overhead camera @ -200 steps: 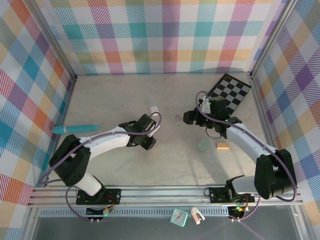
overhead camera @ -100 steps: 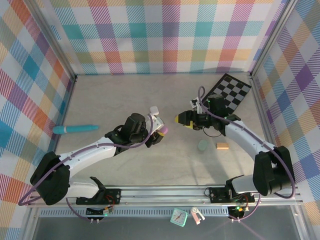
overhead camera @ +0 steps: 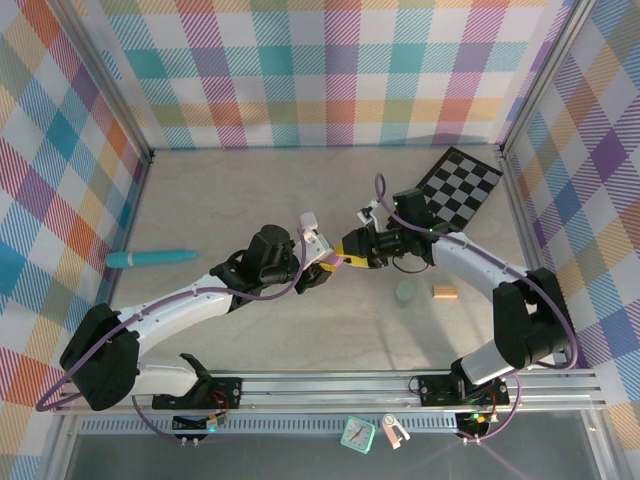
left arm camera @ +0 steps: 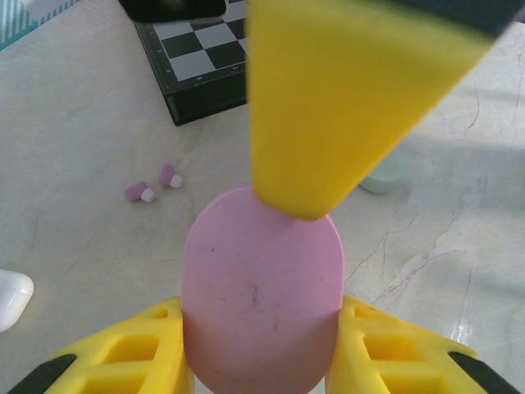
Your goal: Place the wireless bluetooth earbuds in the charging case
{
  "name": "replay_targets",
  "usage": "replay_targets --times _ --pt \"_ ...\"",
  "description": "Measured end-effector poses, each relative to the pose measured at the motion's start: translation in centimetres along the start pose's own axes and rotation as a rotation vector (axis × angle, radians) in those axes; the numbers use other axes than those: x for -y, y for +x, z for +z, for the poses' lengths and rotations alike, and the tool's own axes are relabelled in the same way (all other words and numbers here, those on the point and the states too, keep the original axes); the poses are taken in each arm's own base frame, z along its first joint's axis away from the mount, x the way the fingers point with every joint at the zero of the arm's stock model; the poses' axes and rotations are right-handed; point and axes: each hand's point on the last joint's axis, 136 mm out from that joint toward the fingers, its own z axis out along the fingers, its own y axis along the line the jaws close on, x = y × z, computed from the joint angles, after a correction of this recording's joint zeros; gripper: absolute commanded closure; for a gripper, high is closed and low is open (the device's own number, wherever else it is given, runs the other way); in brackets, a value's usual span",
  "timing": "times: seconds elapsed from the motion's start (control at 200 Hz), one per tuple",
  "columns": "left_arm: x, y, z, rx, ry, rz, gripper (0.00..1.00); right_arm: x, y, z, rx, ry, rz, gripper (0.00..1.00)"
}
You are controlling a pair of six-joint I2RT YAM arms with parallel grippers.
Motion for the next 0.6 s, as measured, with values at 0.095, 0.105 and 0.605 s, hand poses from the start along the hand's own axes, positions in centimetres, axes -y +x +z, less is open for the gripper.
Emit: replay_targets --times 0.095,0.105,0.605 --pt "0.1 0.09 0.02 -0.004 0.003 0.002 0.64 0.22 0.14 0.47 -0.015 -0.004 0.022 0.57" --pt "0.1 0.09 0.02 -0.004 0.003 0.002 0.63 0.22 0.15 0.48 -0.016 -0.005 0.025 0.58" --pt "-0.15 0.12 0.03 -0.004 -0.012 0.007 0.61 -0.27 -0.15 0.66 -0.009 -0.01 0.038 0.81"
